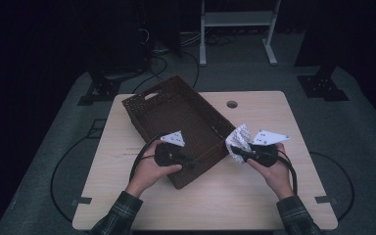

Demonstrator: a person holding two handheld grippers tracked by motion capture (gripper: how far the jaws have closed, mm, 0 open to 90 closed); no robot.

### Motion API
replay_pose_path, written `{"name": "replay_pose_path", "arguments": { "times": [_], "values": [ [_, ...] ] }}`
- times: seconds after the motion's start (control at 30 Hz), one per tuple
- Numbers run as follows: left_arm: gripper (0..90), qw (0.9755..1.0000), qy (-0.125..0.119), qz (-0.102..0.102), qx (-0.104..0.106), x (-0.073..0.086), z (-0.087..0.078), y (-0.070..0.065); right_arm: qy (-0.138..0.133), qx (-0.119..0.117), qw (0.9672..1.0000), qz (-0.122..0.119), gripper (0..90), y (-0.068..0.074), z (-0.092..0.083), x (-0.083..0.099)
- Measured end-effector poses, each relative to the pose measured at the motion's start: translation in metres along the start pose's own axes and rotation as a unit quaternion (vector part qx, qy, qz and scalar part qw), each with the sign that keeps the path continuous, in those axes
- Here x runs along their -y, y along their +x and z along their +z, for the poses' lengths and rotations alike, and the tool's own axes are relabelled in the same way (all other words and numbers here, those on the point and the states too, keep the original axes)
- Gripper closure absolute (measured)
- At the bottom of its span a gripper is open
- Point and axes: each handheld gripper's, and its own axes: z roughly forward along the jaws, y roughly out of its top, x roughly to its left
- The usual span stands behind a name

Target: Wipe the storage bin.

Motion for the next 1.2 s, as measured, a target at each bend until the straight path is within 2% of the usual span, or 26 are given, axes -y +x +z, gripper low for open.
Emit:
{"name": "replay_pose_path", "arguments": {
  "times": [0.4, 1.2],
  "values": [
    [71.1, 1.0, 0.003, 0.001, 0.001, 0.0, 0.0, 0.0, 0.009, -0.006, 0.9999, 0.008, 75.3, -0.004, 0.009, 0.005],
    [71.6, 1.0, 0.005, 0.0, 0.001, -0.001, 0.0, 0.0, 0.051, -0.007, 0.9984, 0.023, 75.4, -0.008, 0.028, 0.026]
  ]
}}
